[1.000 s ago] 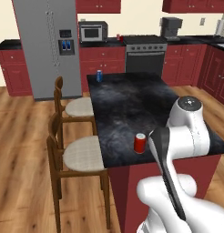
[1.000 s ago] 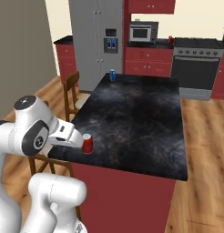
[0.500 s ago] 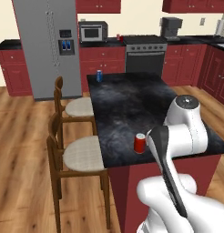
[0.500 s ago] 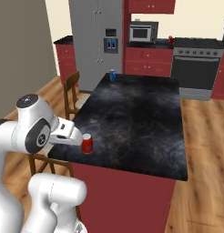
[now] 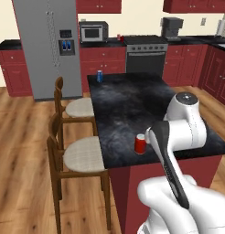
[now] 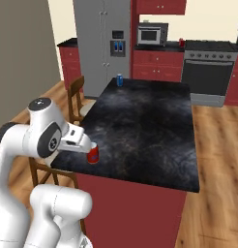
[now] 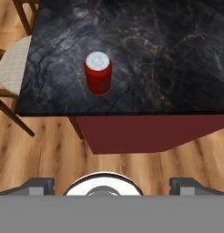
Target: Four empty soda cans are scattered around the kitchen. Gather all the cans and cluster them next to the stove for recycling.
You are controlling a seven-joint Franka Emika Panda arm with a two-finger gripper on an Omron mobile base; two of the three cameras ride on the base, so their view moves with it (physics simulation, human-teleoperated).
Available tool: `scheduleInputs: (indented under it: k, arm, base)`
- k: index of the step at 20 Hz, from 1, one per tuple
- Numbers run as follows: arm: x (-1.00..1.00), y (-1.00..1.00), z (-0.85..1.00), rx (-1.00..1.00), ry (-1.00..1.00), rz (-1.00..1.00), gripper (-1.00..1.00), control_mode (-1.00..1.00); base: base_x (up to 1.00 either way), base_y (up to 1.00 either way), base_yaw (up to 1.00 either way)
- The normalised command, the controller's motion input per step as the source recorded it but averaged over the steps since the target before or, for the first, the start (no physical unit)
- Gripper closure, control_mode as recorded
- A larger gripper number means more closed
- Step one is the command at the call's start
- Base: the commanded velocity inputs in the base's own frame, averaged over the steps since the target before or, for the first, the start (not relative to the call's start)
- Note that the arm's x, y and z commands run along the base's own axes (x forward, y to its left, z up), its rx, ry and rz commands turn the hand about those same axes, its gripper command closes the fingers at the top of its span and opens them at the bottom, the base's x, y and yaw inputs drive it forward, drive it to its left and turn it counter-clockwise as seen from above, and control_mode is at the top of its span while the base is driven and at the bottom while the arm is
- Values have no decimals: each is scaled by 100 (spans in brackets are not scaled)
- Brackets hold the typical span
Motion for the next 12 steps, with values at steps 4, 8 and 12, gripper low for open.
scheduleInputs:
  k: [4,8,12]
  arm:
    - [27,1,-21,2,7,0,-100,-100]
    - [34,4,-19,0,8,0,-100,-100]
    - [34,3,-18,0,6,0,-100,-100]
  base:
    - [0,0,0]
    - [0,0,0]
    - [0,0,0]
